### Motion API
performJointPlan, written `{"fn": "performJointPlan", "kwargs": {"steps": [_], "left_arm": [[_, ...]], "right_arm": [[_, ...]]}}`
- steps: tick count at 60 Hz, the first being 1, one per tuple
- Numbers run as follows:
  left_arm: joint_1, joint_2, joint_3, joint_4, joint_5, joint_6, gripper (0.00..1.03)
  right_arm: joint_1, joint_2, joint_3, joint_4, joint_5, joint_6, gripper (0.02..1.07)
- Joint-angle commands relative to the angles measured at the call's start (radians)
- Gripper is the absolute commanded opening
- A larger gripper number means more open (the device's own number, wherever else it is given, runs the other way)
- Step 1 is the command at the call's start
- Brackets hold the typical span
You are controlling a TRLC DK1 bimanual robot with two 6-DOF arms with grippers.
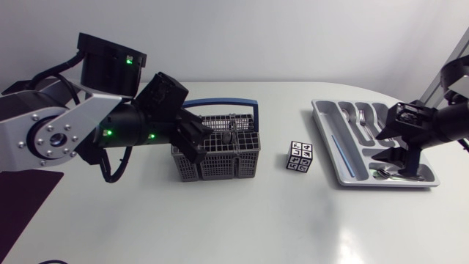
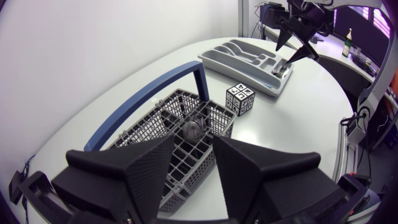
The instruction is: Transfer all utensils from the basket to the drawer tray.
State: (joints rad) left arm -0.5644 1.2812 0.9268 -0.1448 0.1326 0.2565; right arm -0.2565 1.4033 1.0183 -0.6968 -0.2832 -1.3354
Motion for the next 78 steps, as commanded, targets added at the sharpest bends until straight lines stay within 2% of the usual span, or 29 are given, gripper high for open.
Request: {"fn": "performJointPlan", "kwargs": {"steps": [1,17,25,32,44,49,54,64,72,78], "left_arm": [[-0.009,-0.019,-0.040,-0.002,-0.001,0.036,0.46],[-0.011,-0.019,-0.088,0.024,0.004,0.093,0.46],[-0.006,-0.014,-0.108,0.040,0.019,0.122,0.46],[0.001,-0.006,-0.129,0.071,0.033,0.141,0.46],[0.009,0.015,-0.157,0.122,0.039,0.147,0.46],[0.014,0.017,-0.164,0.140,0.039,0.148,0.46],[0.018,0.020,-0.169,0.156,0.039,0.148,0.46],[0.029,0.020,-0.175,0.174,0.047,0.150,0.46],[0.031,0.020,-0.183,0.189,0.050,0.150,0.46],[0.029,0.020,-0.190,0.197,0.053,0.150,0.46]], "right_arm": [[0.088,-0.013,0.028,-0.052,-0.007,0.196,0.76],[0.373,-0.006,0.128,-0.095,-0.106,0.665,0.76],[0.504,0.039,0.181,-0.070,-0.120,0.848,0.76],[0.583,0.086,0.212,-0.001,-0.120,0.990,0.76],[0.680,0.186,0.250,0.097,-0.126,1.130,0.75],[0.698,0.234,0.278,0.125,-0.126,1.180,0.65],[0.714,0.280,0.310,0.138,-0.128,1.214,0.63],[0.726,0.350,0.351,0.175,-0.126,1.285,0.49],[0.738,0.387,0.353,0.214,-0.126,1.337,0.47],[0.740,0.404,0.350,0.246,-0.126,1.371,0.40]]}}
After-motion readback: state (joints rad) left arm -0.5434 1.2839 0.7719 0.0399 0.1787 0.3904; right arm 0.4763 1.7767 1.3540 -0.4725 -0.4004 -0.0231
